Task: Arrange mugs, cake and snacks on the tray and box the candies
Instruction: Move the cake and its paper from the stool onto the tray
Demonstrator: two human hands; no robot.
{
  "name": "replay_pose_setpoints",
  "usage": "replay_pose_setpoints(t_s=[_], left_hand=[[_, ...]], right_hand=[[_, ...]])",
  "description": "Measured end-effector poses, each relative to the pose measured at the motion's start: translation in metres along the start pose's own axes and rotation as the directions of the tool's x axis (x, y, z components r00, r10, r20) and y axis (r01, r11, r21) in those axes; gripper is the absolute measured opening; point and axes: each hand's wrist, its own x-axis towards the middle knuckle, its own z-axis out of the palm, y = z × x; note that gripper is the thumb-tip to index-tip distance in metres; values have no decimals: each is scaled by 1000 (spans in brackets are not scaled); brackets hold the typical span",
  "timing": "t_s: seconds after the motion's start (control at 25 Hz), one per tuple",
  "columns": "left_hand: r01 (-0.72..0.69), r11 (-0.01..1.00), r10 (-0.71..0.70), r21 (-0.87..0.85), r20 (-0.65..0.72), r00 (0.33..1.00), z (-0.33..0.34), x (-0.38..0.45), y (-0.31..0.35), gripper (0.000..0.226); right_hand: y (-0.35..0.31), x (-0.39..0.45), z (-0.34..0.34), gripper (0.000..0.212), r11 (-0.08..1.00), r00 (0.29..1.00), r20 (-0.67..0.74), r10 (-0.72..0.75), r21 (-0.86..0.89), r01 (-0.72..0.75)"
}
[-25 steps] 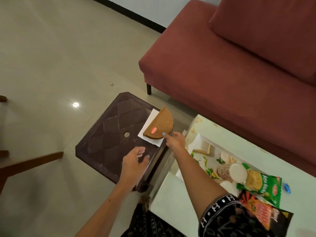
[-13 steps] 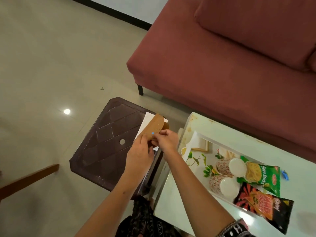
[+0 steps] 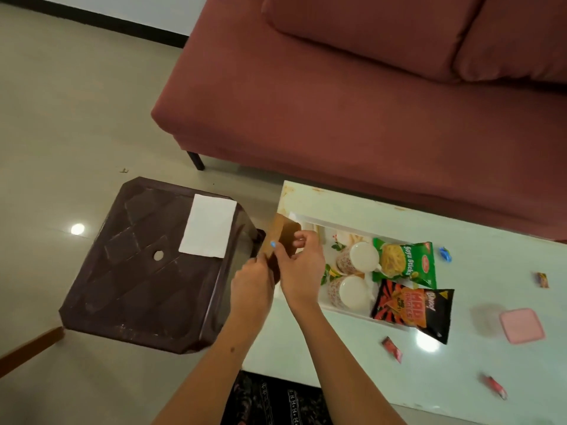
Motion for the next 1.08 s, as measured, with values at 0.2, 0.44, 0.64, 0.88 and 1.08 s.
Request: replay_pose_setpoints(t_s=[0.2,0.44,0.64,0.88,1.08], left_hand=[[107,983,-102,-147,47,994,48,-7,21,28],[187,911,-147,-368,135,980,100,12,29,23],[186,911,-121,-368,193,974,130,29,18,20],[261,887,-190,-382,215,958,145,37,9,22],[378,822,-282,-425,273,920,135,35,3,38]], right_hand=[[64,22,-31,45,968,964,95,248,-72,-242],[112,45,-26,32,965,934,273,232,-183,-186],[139,59,-8,30,956,925,281,256,-216,-199],[153,61,6,36,948,915,287,283,-229,-222],[146,60,4,41,929,911,271,312,-287,-233]])
